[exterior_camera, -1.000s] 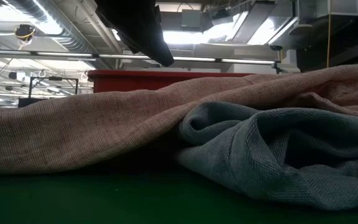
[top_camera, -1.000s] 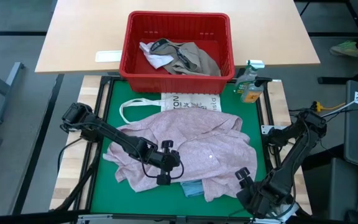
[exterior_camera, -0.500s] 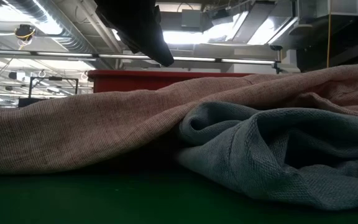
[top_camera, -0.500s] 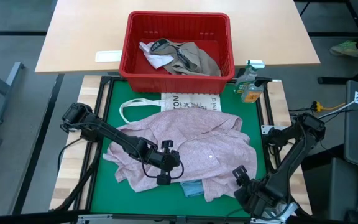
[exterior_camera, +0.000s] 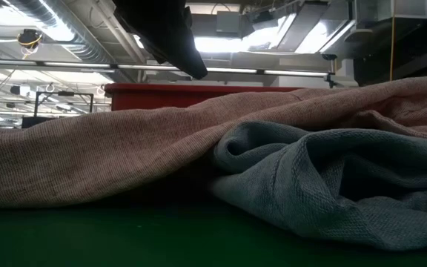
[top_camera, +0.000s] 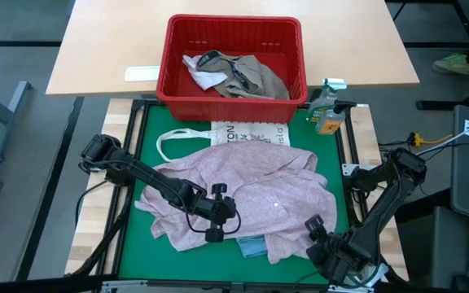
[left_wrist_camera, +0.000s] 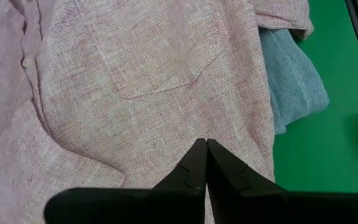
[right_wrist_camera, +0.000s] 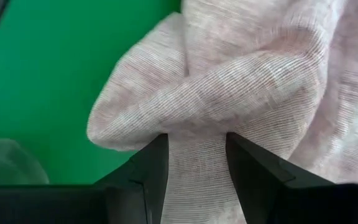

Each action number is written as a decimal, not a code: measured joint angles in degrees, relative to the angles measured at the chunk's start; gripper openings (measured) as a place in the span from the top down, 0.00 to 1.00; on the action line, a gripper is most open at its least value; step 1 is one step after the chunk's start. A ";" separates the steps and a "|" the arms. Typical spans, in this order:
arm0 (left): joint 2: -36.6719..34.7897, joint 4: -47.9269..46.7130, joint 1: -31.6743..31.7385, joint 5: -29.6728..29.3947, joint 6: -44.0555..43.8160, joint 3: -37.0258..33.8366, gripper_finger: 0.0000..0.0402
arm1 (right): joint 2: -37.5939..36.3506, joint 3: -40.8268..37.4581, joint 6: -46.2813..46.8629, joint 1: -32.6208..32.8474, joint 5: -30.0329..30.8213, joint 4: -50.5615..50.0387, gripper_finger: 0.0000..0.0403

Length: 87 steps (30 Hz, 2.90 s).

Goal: Fold Laundry from Bin
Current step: Fold the pink shirt from the red laundry basket

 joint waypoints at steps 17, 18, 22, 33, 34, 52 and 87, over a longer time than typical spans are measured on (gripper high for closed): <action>0.21 -0.96 -10.45 13.52 -17.81 0.02 1.00 | 0.00 0.00 6.40 -0.02 -1.80 -10.34 0.60; 0.39 -1.49 -11.43 11.59 -18.56 0.04 1.00 | 0.00 0.00 6.44 -0.02 -2.11 -10.32 0.60; 1.93 -3.89 -13.97 4.24 -23.24 0.04 0.98 | -0.01 0.02 8.08 -0.02 -2.00 -11.36 0.60; 2.87 -5.36 -14.45 -9.72 -28.79 0.04 0.65 | -0.11 0.44 9.29 -0.02 -3.19 -13.30 0.60; 3.30 -5.49 -14.18 -9.67 -28.82 0.04 0.63 | -0.11 0.89 9.33 0.00 -3.21 -13.83 0.60; 7.06 -5.56 -7.10 -6.82 -25.73 0.11 0.97 | -0.20 12.59 -1.17 -9.48 13.97 -18.20 0.60; -4.55 -5.85 4.97 -9.28 -8.99 0.46 0.99 | 4.73 12.59 -22.50 -43.51 -11.14 29.75 0.60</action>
